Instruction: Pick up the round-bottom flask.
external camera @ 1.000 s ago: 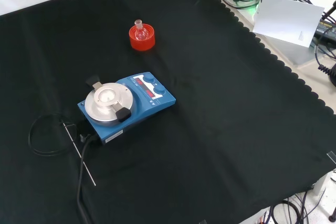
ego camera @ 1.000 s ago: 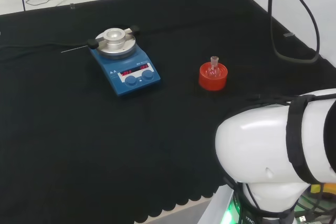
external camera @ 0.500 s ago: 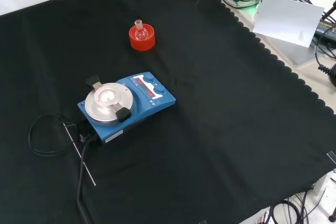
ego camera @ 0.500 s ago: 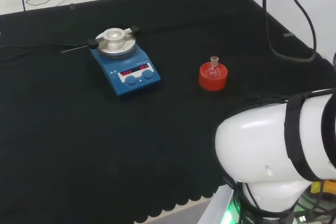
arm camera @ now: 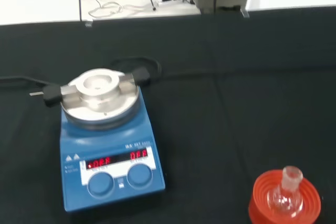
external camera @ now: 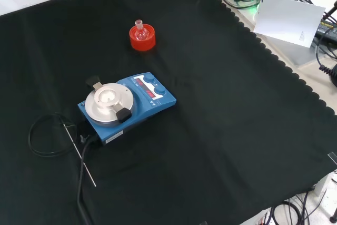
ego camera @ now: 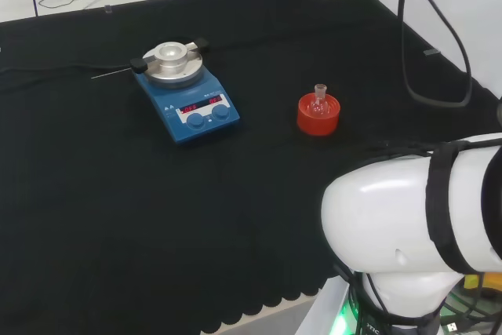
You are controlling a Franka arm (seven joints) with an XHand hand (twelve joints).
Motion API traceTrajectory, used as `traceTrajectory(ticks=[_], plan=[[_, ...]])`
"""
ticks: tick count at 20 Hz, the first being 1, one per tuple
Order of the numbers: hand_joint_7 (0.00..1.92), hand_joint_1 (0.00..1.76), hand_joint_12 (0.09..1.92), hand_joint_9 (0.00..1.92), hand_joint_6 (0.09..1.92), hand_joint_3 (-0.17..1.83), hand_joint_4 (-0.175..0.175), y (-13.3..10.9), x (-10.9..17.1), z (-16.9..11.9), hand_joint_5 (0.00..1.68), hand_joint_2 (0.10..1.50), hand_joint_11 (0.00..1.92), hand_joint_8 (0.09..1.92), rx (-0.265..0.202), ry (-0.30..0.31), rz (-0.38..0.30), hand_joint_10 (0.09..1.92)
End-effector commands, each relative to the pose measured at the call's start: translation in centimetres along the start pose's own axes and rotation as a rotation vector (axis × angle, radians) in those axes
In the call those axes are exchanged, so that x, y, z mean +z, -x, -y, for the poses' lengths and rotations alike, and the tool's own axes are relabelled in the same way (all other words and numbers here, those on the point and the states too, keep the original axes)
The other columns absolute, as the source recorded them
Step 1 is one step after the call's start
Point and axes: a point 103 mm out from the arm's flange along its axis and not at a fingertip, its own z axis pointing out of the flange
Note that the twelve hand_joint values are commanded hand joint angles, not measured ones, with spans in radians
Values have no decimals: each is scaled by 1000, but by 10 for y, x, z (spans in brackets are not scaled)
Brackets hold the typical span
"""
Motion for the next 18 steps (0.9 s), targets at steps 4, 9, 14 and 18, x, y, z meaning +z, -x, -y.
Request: traceTrajectory(ticks=[4,9,14,18], plan=[[3,34,1389,138,115,282,8,35,57,-24,242,1300,38,487,66,-44,-47,676],[20,150,1394,163,106,249,4,58,90,-41,261,1257,51,507,75,-59,-85,683],[58,312,1398,212,92,220,-4,77,125,-59,285,1181,87,538,91,-96,-114,698],[76,339,1398,234,87,214,-7,83,144,-70,273,1151,103,555,92,-111,-113,706]])
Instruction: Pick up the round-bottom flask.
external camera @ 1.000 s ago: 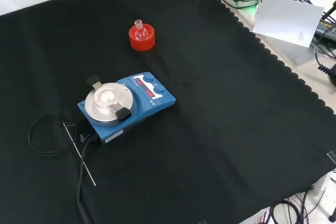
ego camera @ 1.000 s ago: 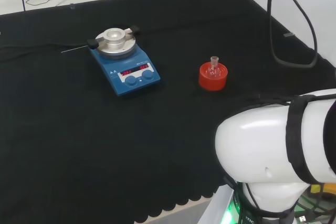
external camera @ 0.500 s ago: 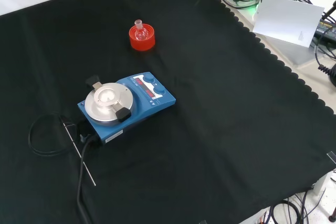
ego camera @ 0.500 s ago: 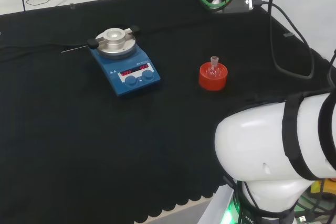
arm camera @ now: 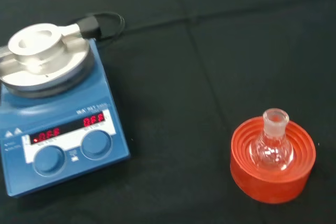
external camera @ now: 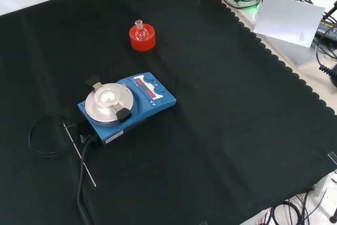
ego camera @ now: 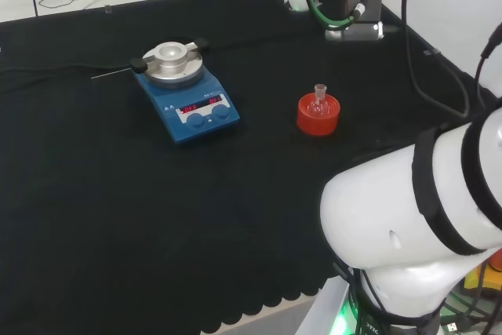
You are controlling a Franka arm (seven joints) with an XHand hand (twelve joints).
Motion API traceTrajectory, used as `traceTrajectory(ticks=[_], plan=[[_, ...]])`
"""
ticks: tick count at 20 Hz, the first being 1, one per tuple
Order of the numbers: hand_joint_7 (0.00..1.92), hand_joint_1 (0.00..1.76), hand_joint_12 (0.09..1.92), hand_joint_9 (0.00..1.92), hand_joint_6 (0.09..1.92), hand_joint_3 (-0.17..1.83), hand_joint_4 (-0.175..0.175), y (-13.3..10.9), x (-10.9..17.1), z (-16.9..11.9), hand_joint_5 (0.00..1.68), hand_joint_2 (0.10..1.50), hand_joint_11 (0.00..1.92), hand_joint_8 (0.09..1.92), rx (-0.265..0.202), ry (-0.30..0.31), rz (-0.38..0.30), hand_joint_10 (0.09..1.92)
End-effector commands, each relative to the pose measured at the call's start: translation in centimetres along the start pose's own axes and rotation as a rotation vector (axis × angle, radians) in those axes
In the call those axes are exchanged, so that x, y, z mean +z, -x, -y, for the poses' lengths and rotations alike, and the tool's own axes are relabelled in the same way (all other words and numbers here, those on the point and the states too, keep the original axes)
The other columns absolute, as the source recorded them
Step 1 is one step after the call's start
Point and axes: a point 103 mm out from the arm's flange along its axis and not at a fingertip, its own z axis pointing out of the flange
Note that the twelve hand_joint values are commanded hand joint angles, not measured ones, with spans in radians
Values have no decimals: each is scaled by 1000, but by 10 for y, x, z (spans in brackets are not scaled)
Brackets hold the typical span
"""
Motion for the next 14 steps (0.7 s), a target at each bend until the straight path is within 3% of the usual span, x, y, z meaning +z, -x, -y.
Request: traceTrajectory(ticks=[1,14], plan=[[75,343,1397,236,87,221,-8,27,42,-31,275,1143,105,564,14,-30,-19,707],[114,716,1392,307,87,249,-32,42,97,-80,381,892,153,640,77,-114,8,718]])
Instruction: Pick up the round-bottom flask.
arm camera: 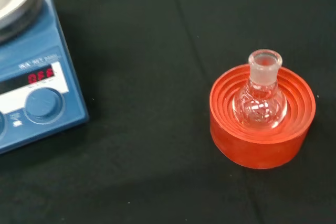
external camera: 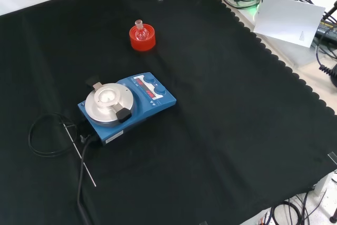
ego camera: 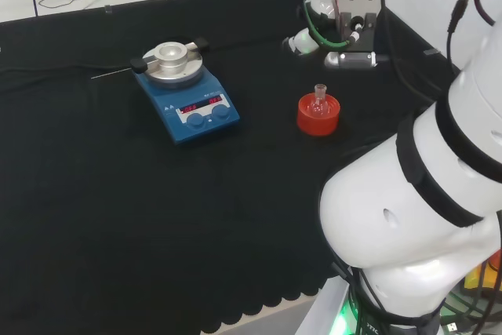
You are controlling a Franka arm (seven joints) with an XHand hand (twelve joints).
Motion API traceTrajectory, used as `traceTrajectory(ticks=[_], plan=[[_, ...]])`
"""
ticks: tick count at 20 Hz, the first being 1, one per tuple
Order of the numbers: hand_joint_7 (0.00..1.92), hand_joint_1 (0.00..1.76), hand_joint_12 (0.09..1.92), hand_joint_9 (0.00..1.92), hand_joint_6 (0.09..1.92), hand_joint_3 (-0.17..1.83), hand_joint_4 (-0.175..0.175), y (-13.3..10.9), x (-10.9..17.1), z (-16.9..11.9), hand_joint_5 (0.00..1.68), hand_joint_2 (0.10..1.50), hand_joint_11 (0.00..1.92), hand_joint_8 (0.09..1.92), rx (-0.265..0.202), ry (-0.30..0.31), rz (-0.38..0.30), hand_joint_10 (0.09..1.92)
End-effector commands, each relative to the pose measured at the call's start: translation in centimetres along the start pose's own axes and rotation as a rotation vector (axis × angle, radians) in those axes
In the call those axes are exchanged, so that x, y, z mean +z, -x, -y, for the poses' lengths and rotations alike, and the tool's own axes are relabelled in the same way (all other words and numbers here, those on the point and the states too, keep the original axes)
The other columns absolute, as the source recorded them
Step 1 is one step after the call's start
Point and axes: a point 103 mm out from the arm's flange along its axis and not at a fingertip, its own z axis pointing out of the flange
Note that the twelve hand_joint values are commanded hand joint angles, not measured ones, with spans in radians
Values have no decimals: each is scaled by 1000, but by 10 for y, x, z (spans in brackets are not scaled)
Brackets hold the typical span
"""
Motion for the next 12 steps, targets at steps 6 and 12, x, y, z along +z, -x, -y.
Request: traceTrajectory(ticks=[6,12], plan=[[118,783,1398,314,87,536,-34,27,33,-50,434,720,156,658,67,-3,12,721],[191,846,1396,378,87,595,-37,37,54,-63,530,668,196,677,87,-27,28,715]])
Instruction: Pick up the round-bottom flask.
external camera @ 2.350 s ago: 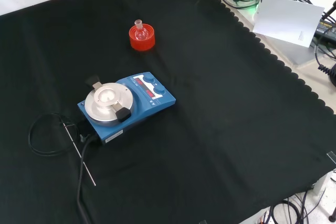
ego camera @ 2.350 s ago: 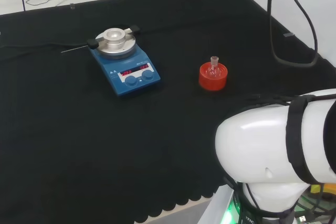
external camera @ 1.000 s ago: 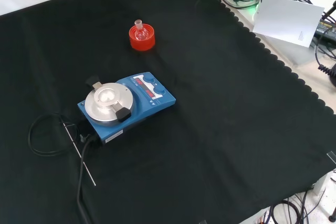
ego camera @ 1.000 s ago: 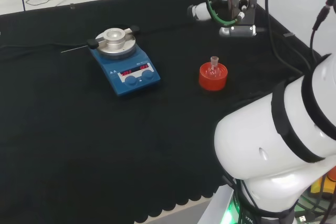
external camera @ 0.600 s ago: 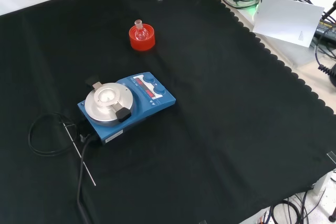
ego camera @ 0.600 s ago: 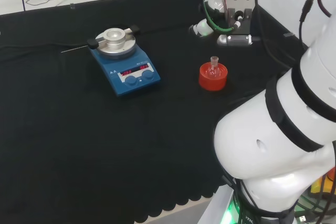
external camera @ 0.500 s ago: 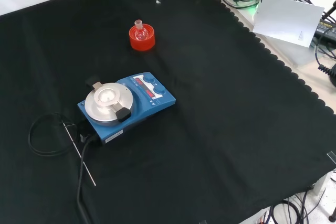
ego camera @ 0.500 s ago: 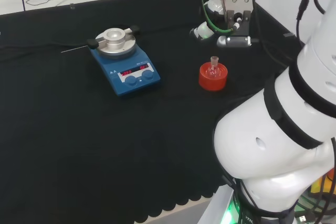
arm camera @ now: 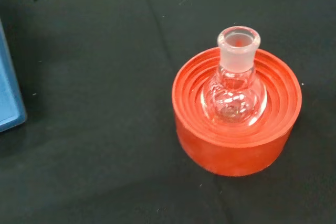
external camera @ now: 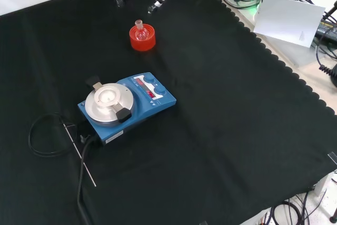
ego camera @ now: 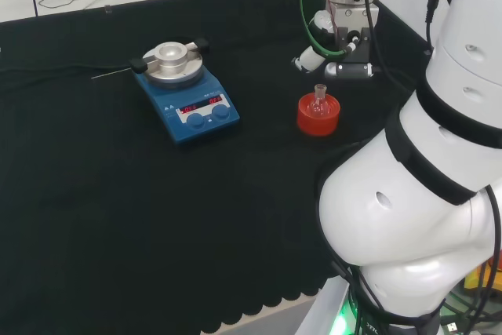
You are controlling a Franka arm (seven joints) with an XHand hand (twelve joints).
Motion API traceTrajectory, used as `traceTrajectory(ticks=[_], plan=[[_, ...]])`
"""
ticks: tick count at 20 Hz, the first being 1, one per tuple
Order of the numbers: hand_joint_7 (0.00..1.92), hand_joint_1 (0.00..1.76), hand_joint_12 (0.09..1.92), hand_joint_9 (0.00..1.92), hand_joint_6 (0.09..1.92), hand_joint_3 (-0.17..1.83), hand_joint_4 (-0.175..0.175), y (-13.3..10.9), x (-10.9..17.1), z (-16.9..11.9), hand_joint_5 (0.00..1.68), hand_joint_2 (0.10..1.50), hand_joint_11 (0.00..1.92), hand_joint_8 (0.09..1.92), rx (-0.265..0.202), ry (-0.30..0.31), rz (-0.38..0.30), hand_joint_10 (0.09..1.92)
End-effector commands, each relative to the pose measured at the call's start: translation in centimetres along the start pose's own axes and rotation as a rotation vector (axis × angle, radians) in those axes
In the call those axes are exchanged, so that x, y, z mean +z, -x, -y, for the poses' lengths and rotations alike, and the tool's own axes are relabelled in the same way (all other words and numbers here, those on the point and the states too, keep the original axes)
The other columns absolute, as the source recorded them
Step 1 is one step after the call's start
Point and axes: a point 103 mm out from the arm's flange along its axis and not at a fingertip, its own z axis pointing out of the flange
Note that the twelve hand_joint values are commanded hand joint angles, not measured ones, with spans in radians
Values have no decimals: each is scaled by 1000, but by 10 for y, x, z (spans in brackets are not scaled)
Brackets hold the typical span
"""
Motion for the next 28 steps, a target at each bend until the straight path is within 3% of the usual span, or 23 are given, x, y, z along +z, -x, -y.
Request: traceTrajectory(ticks=[1,9,15,21,28], plan=[[194,851,1396,382,87,597,-38,14,19,-18,540,664,198,677,29,-8,11,715],[205,868,1397,399,117,633,-46,32,43,-28,650,638,200,675,50,-46,-10,702],[205,871,1396,404,170,639,-51,28,61,-30,741,635,203,674,60,-68,-7,700],[201,871,1403,407,534,661,-53,31,72,-30,606,625,203,682,61,-78,-12,696],[199,871,1401,407,606,665,-54,41,74,-29,579,624,205,687,74,-84,-4,700]])
